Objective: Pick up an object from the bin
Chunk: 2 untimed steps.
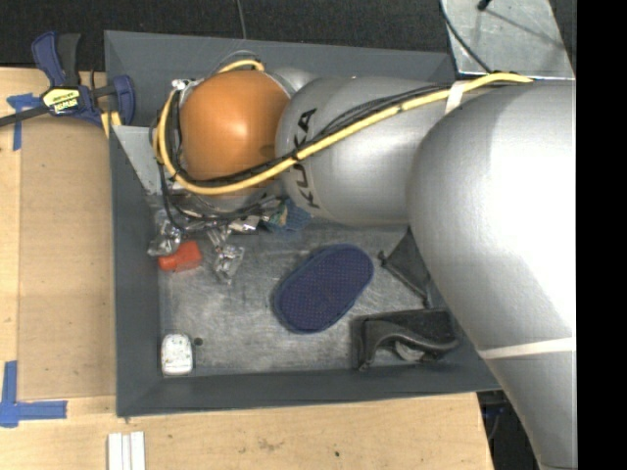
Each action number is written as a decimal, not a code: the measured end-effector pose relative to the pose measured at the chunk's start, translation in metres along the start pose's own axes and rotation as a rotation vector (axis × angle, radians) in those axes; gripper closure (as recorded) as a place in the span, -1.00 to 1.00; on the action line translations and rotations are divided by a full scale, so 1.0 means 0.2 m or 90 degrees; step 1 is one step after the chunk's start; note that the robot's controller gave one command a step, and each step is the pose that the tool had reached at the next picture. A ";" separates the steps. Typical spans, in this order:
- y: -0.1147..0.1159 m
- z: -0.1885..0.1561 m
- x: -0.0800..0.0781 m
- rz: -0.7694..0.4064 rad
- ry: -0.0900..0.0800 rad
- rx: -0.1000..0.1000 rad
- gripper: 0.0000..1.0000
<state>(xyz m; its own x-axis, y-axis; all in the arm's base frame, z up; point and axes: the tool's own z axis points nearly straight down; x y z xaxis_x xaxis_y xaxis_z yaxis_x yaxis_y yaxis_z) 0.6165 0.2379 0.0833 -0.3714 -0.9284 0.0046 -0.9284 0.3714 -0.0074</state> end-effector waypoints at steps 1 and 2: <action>0.02 0.01 -0.02 0.000 -0.003 -0.005 1.00; 0.01 -0.73 0.01 -0.010 -0.009 0.001 1.00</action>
Offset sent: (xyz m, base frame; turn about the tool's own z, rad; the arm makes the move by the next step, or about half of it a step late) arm 0.0000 0.0000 0.0000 0.0000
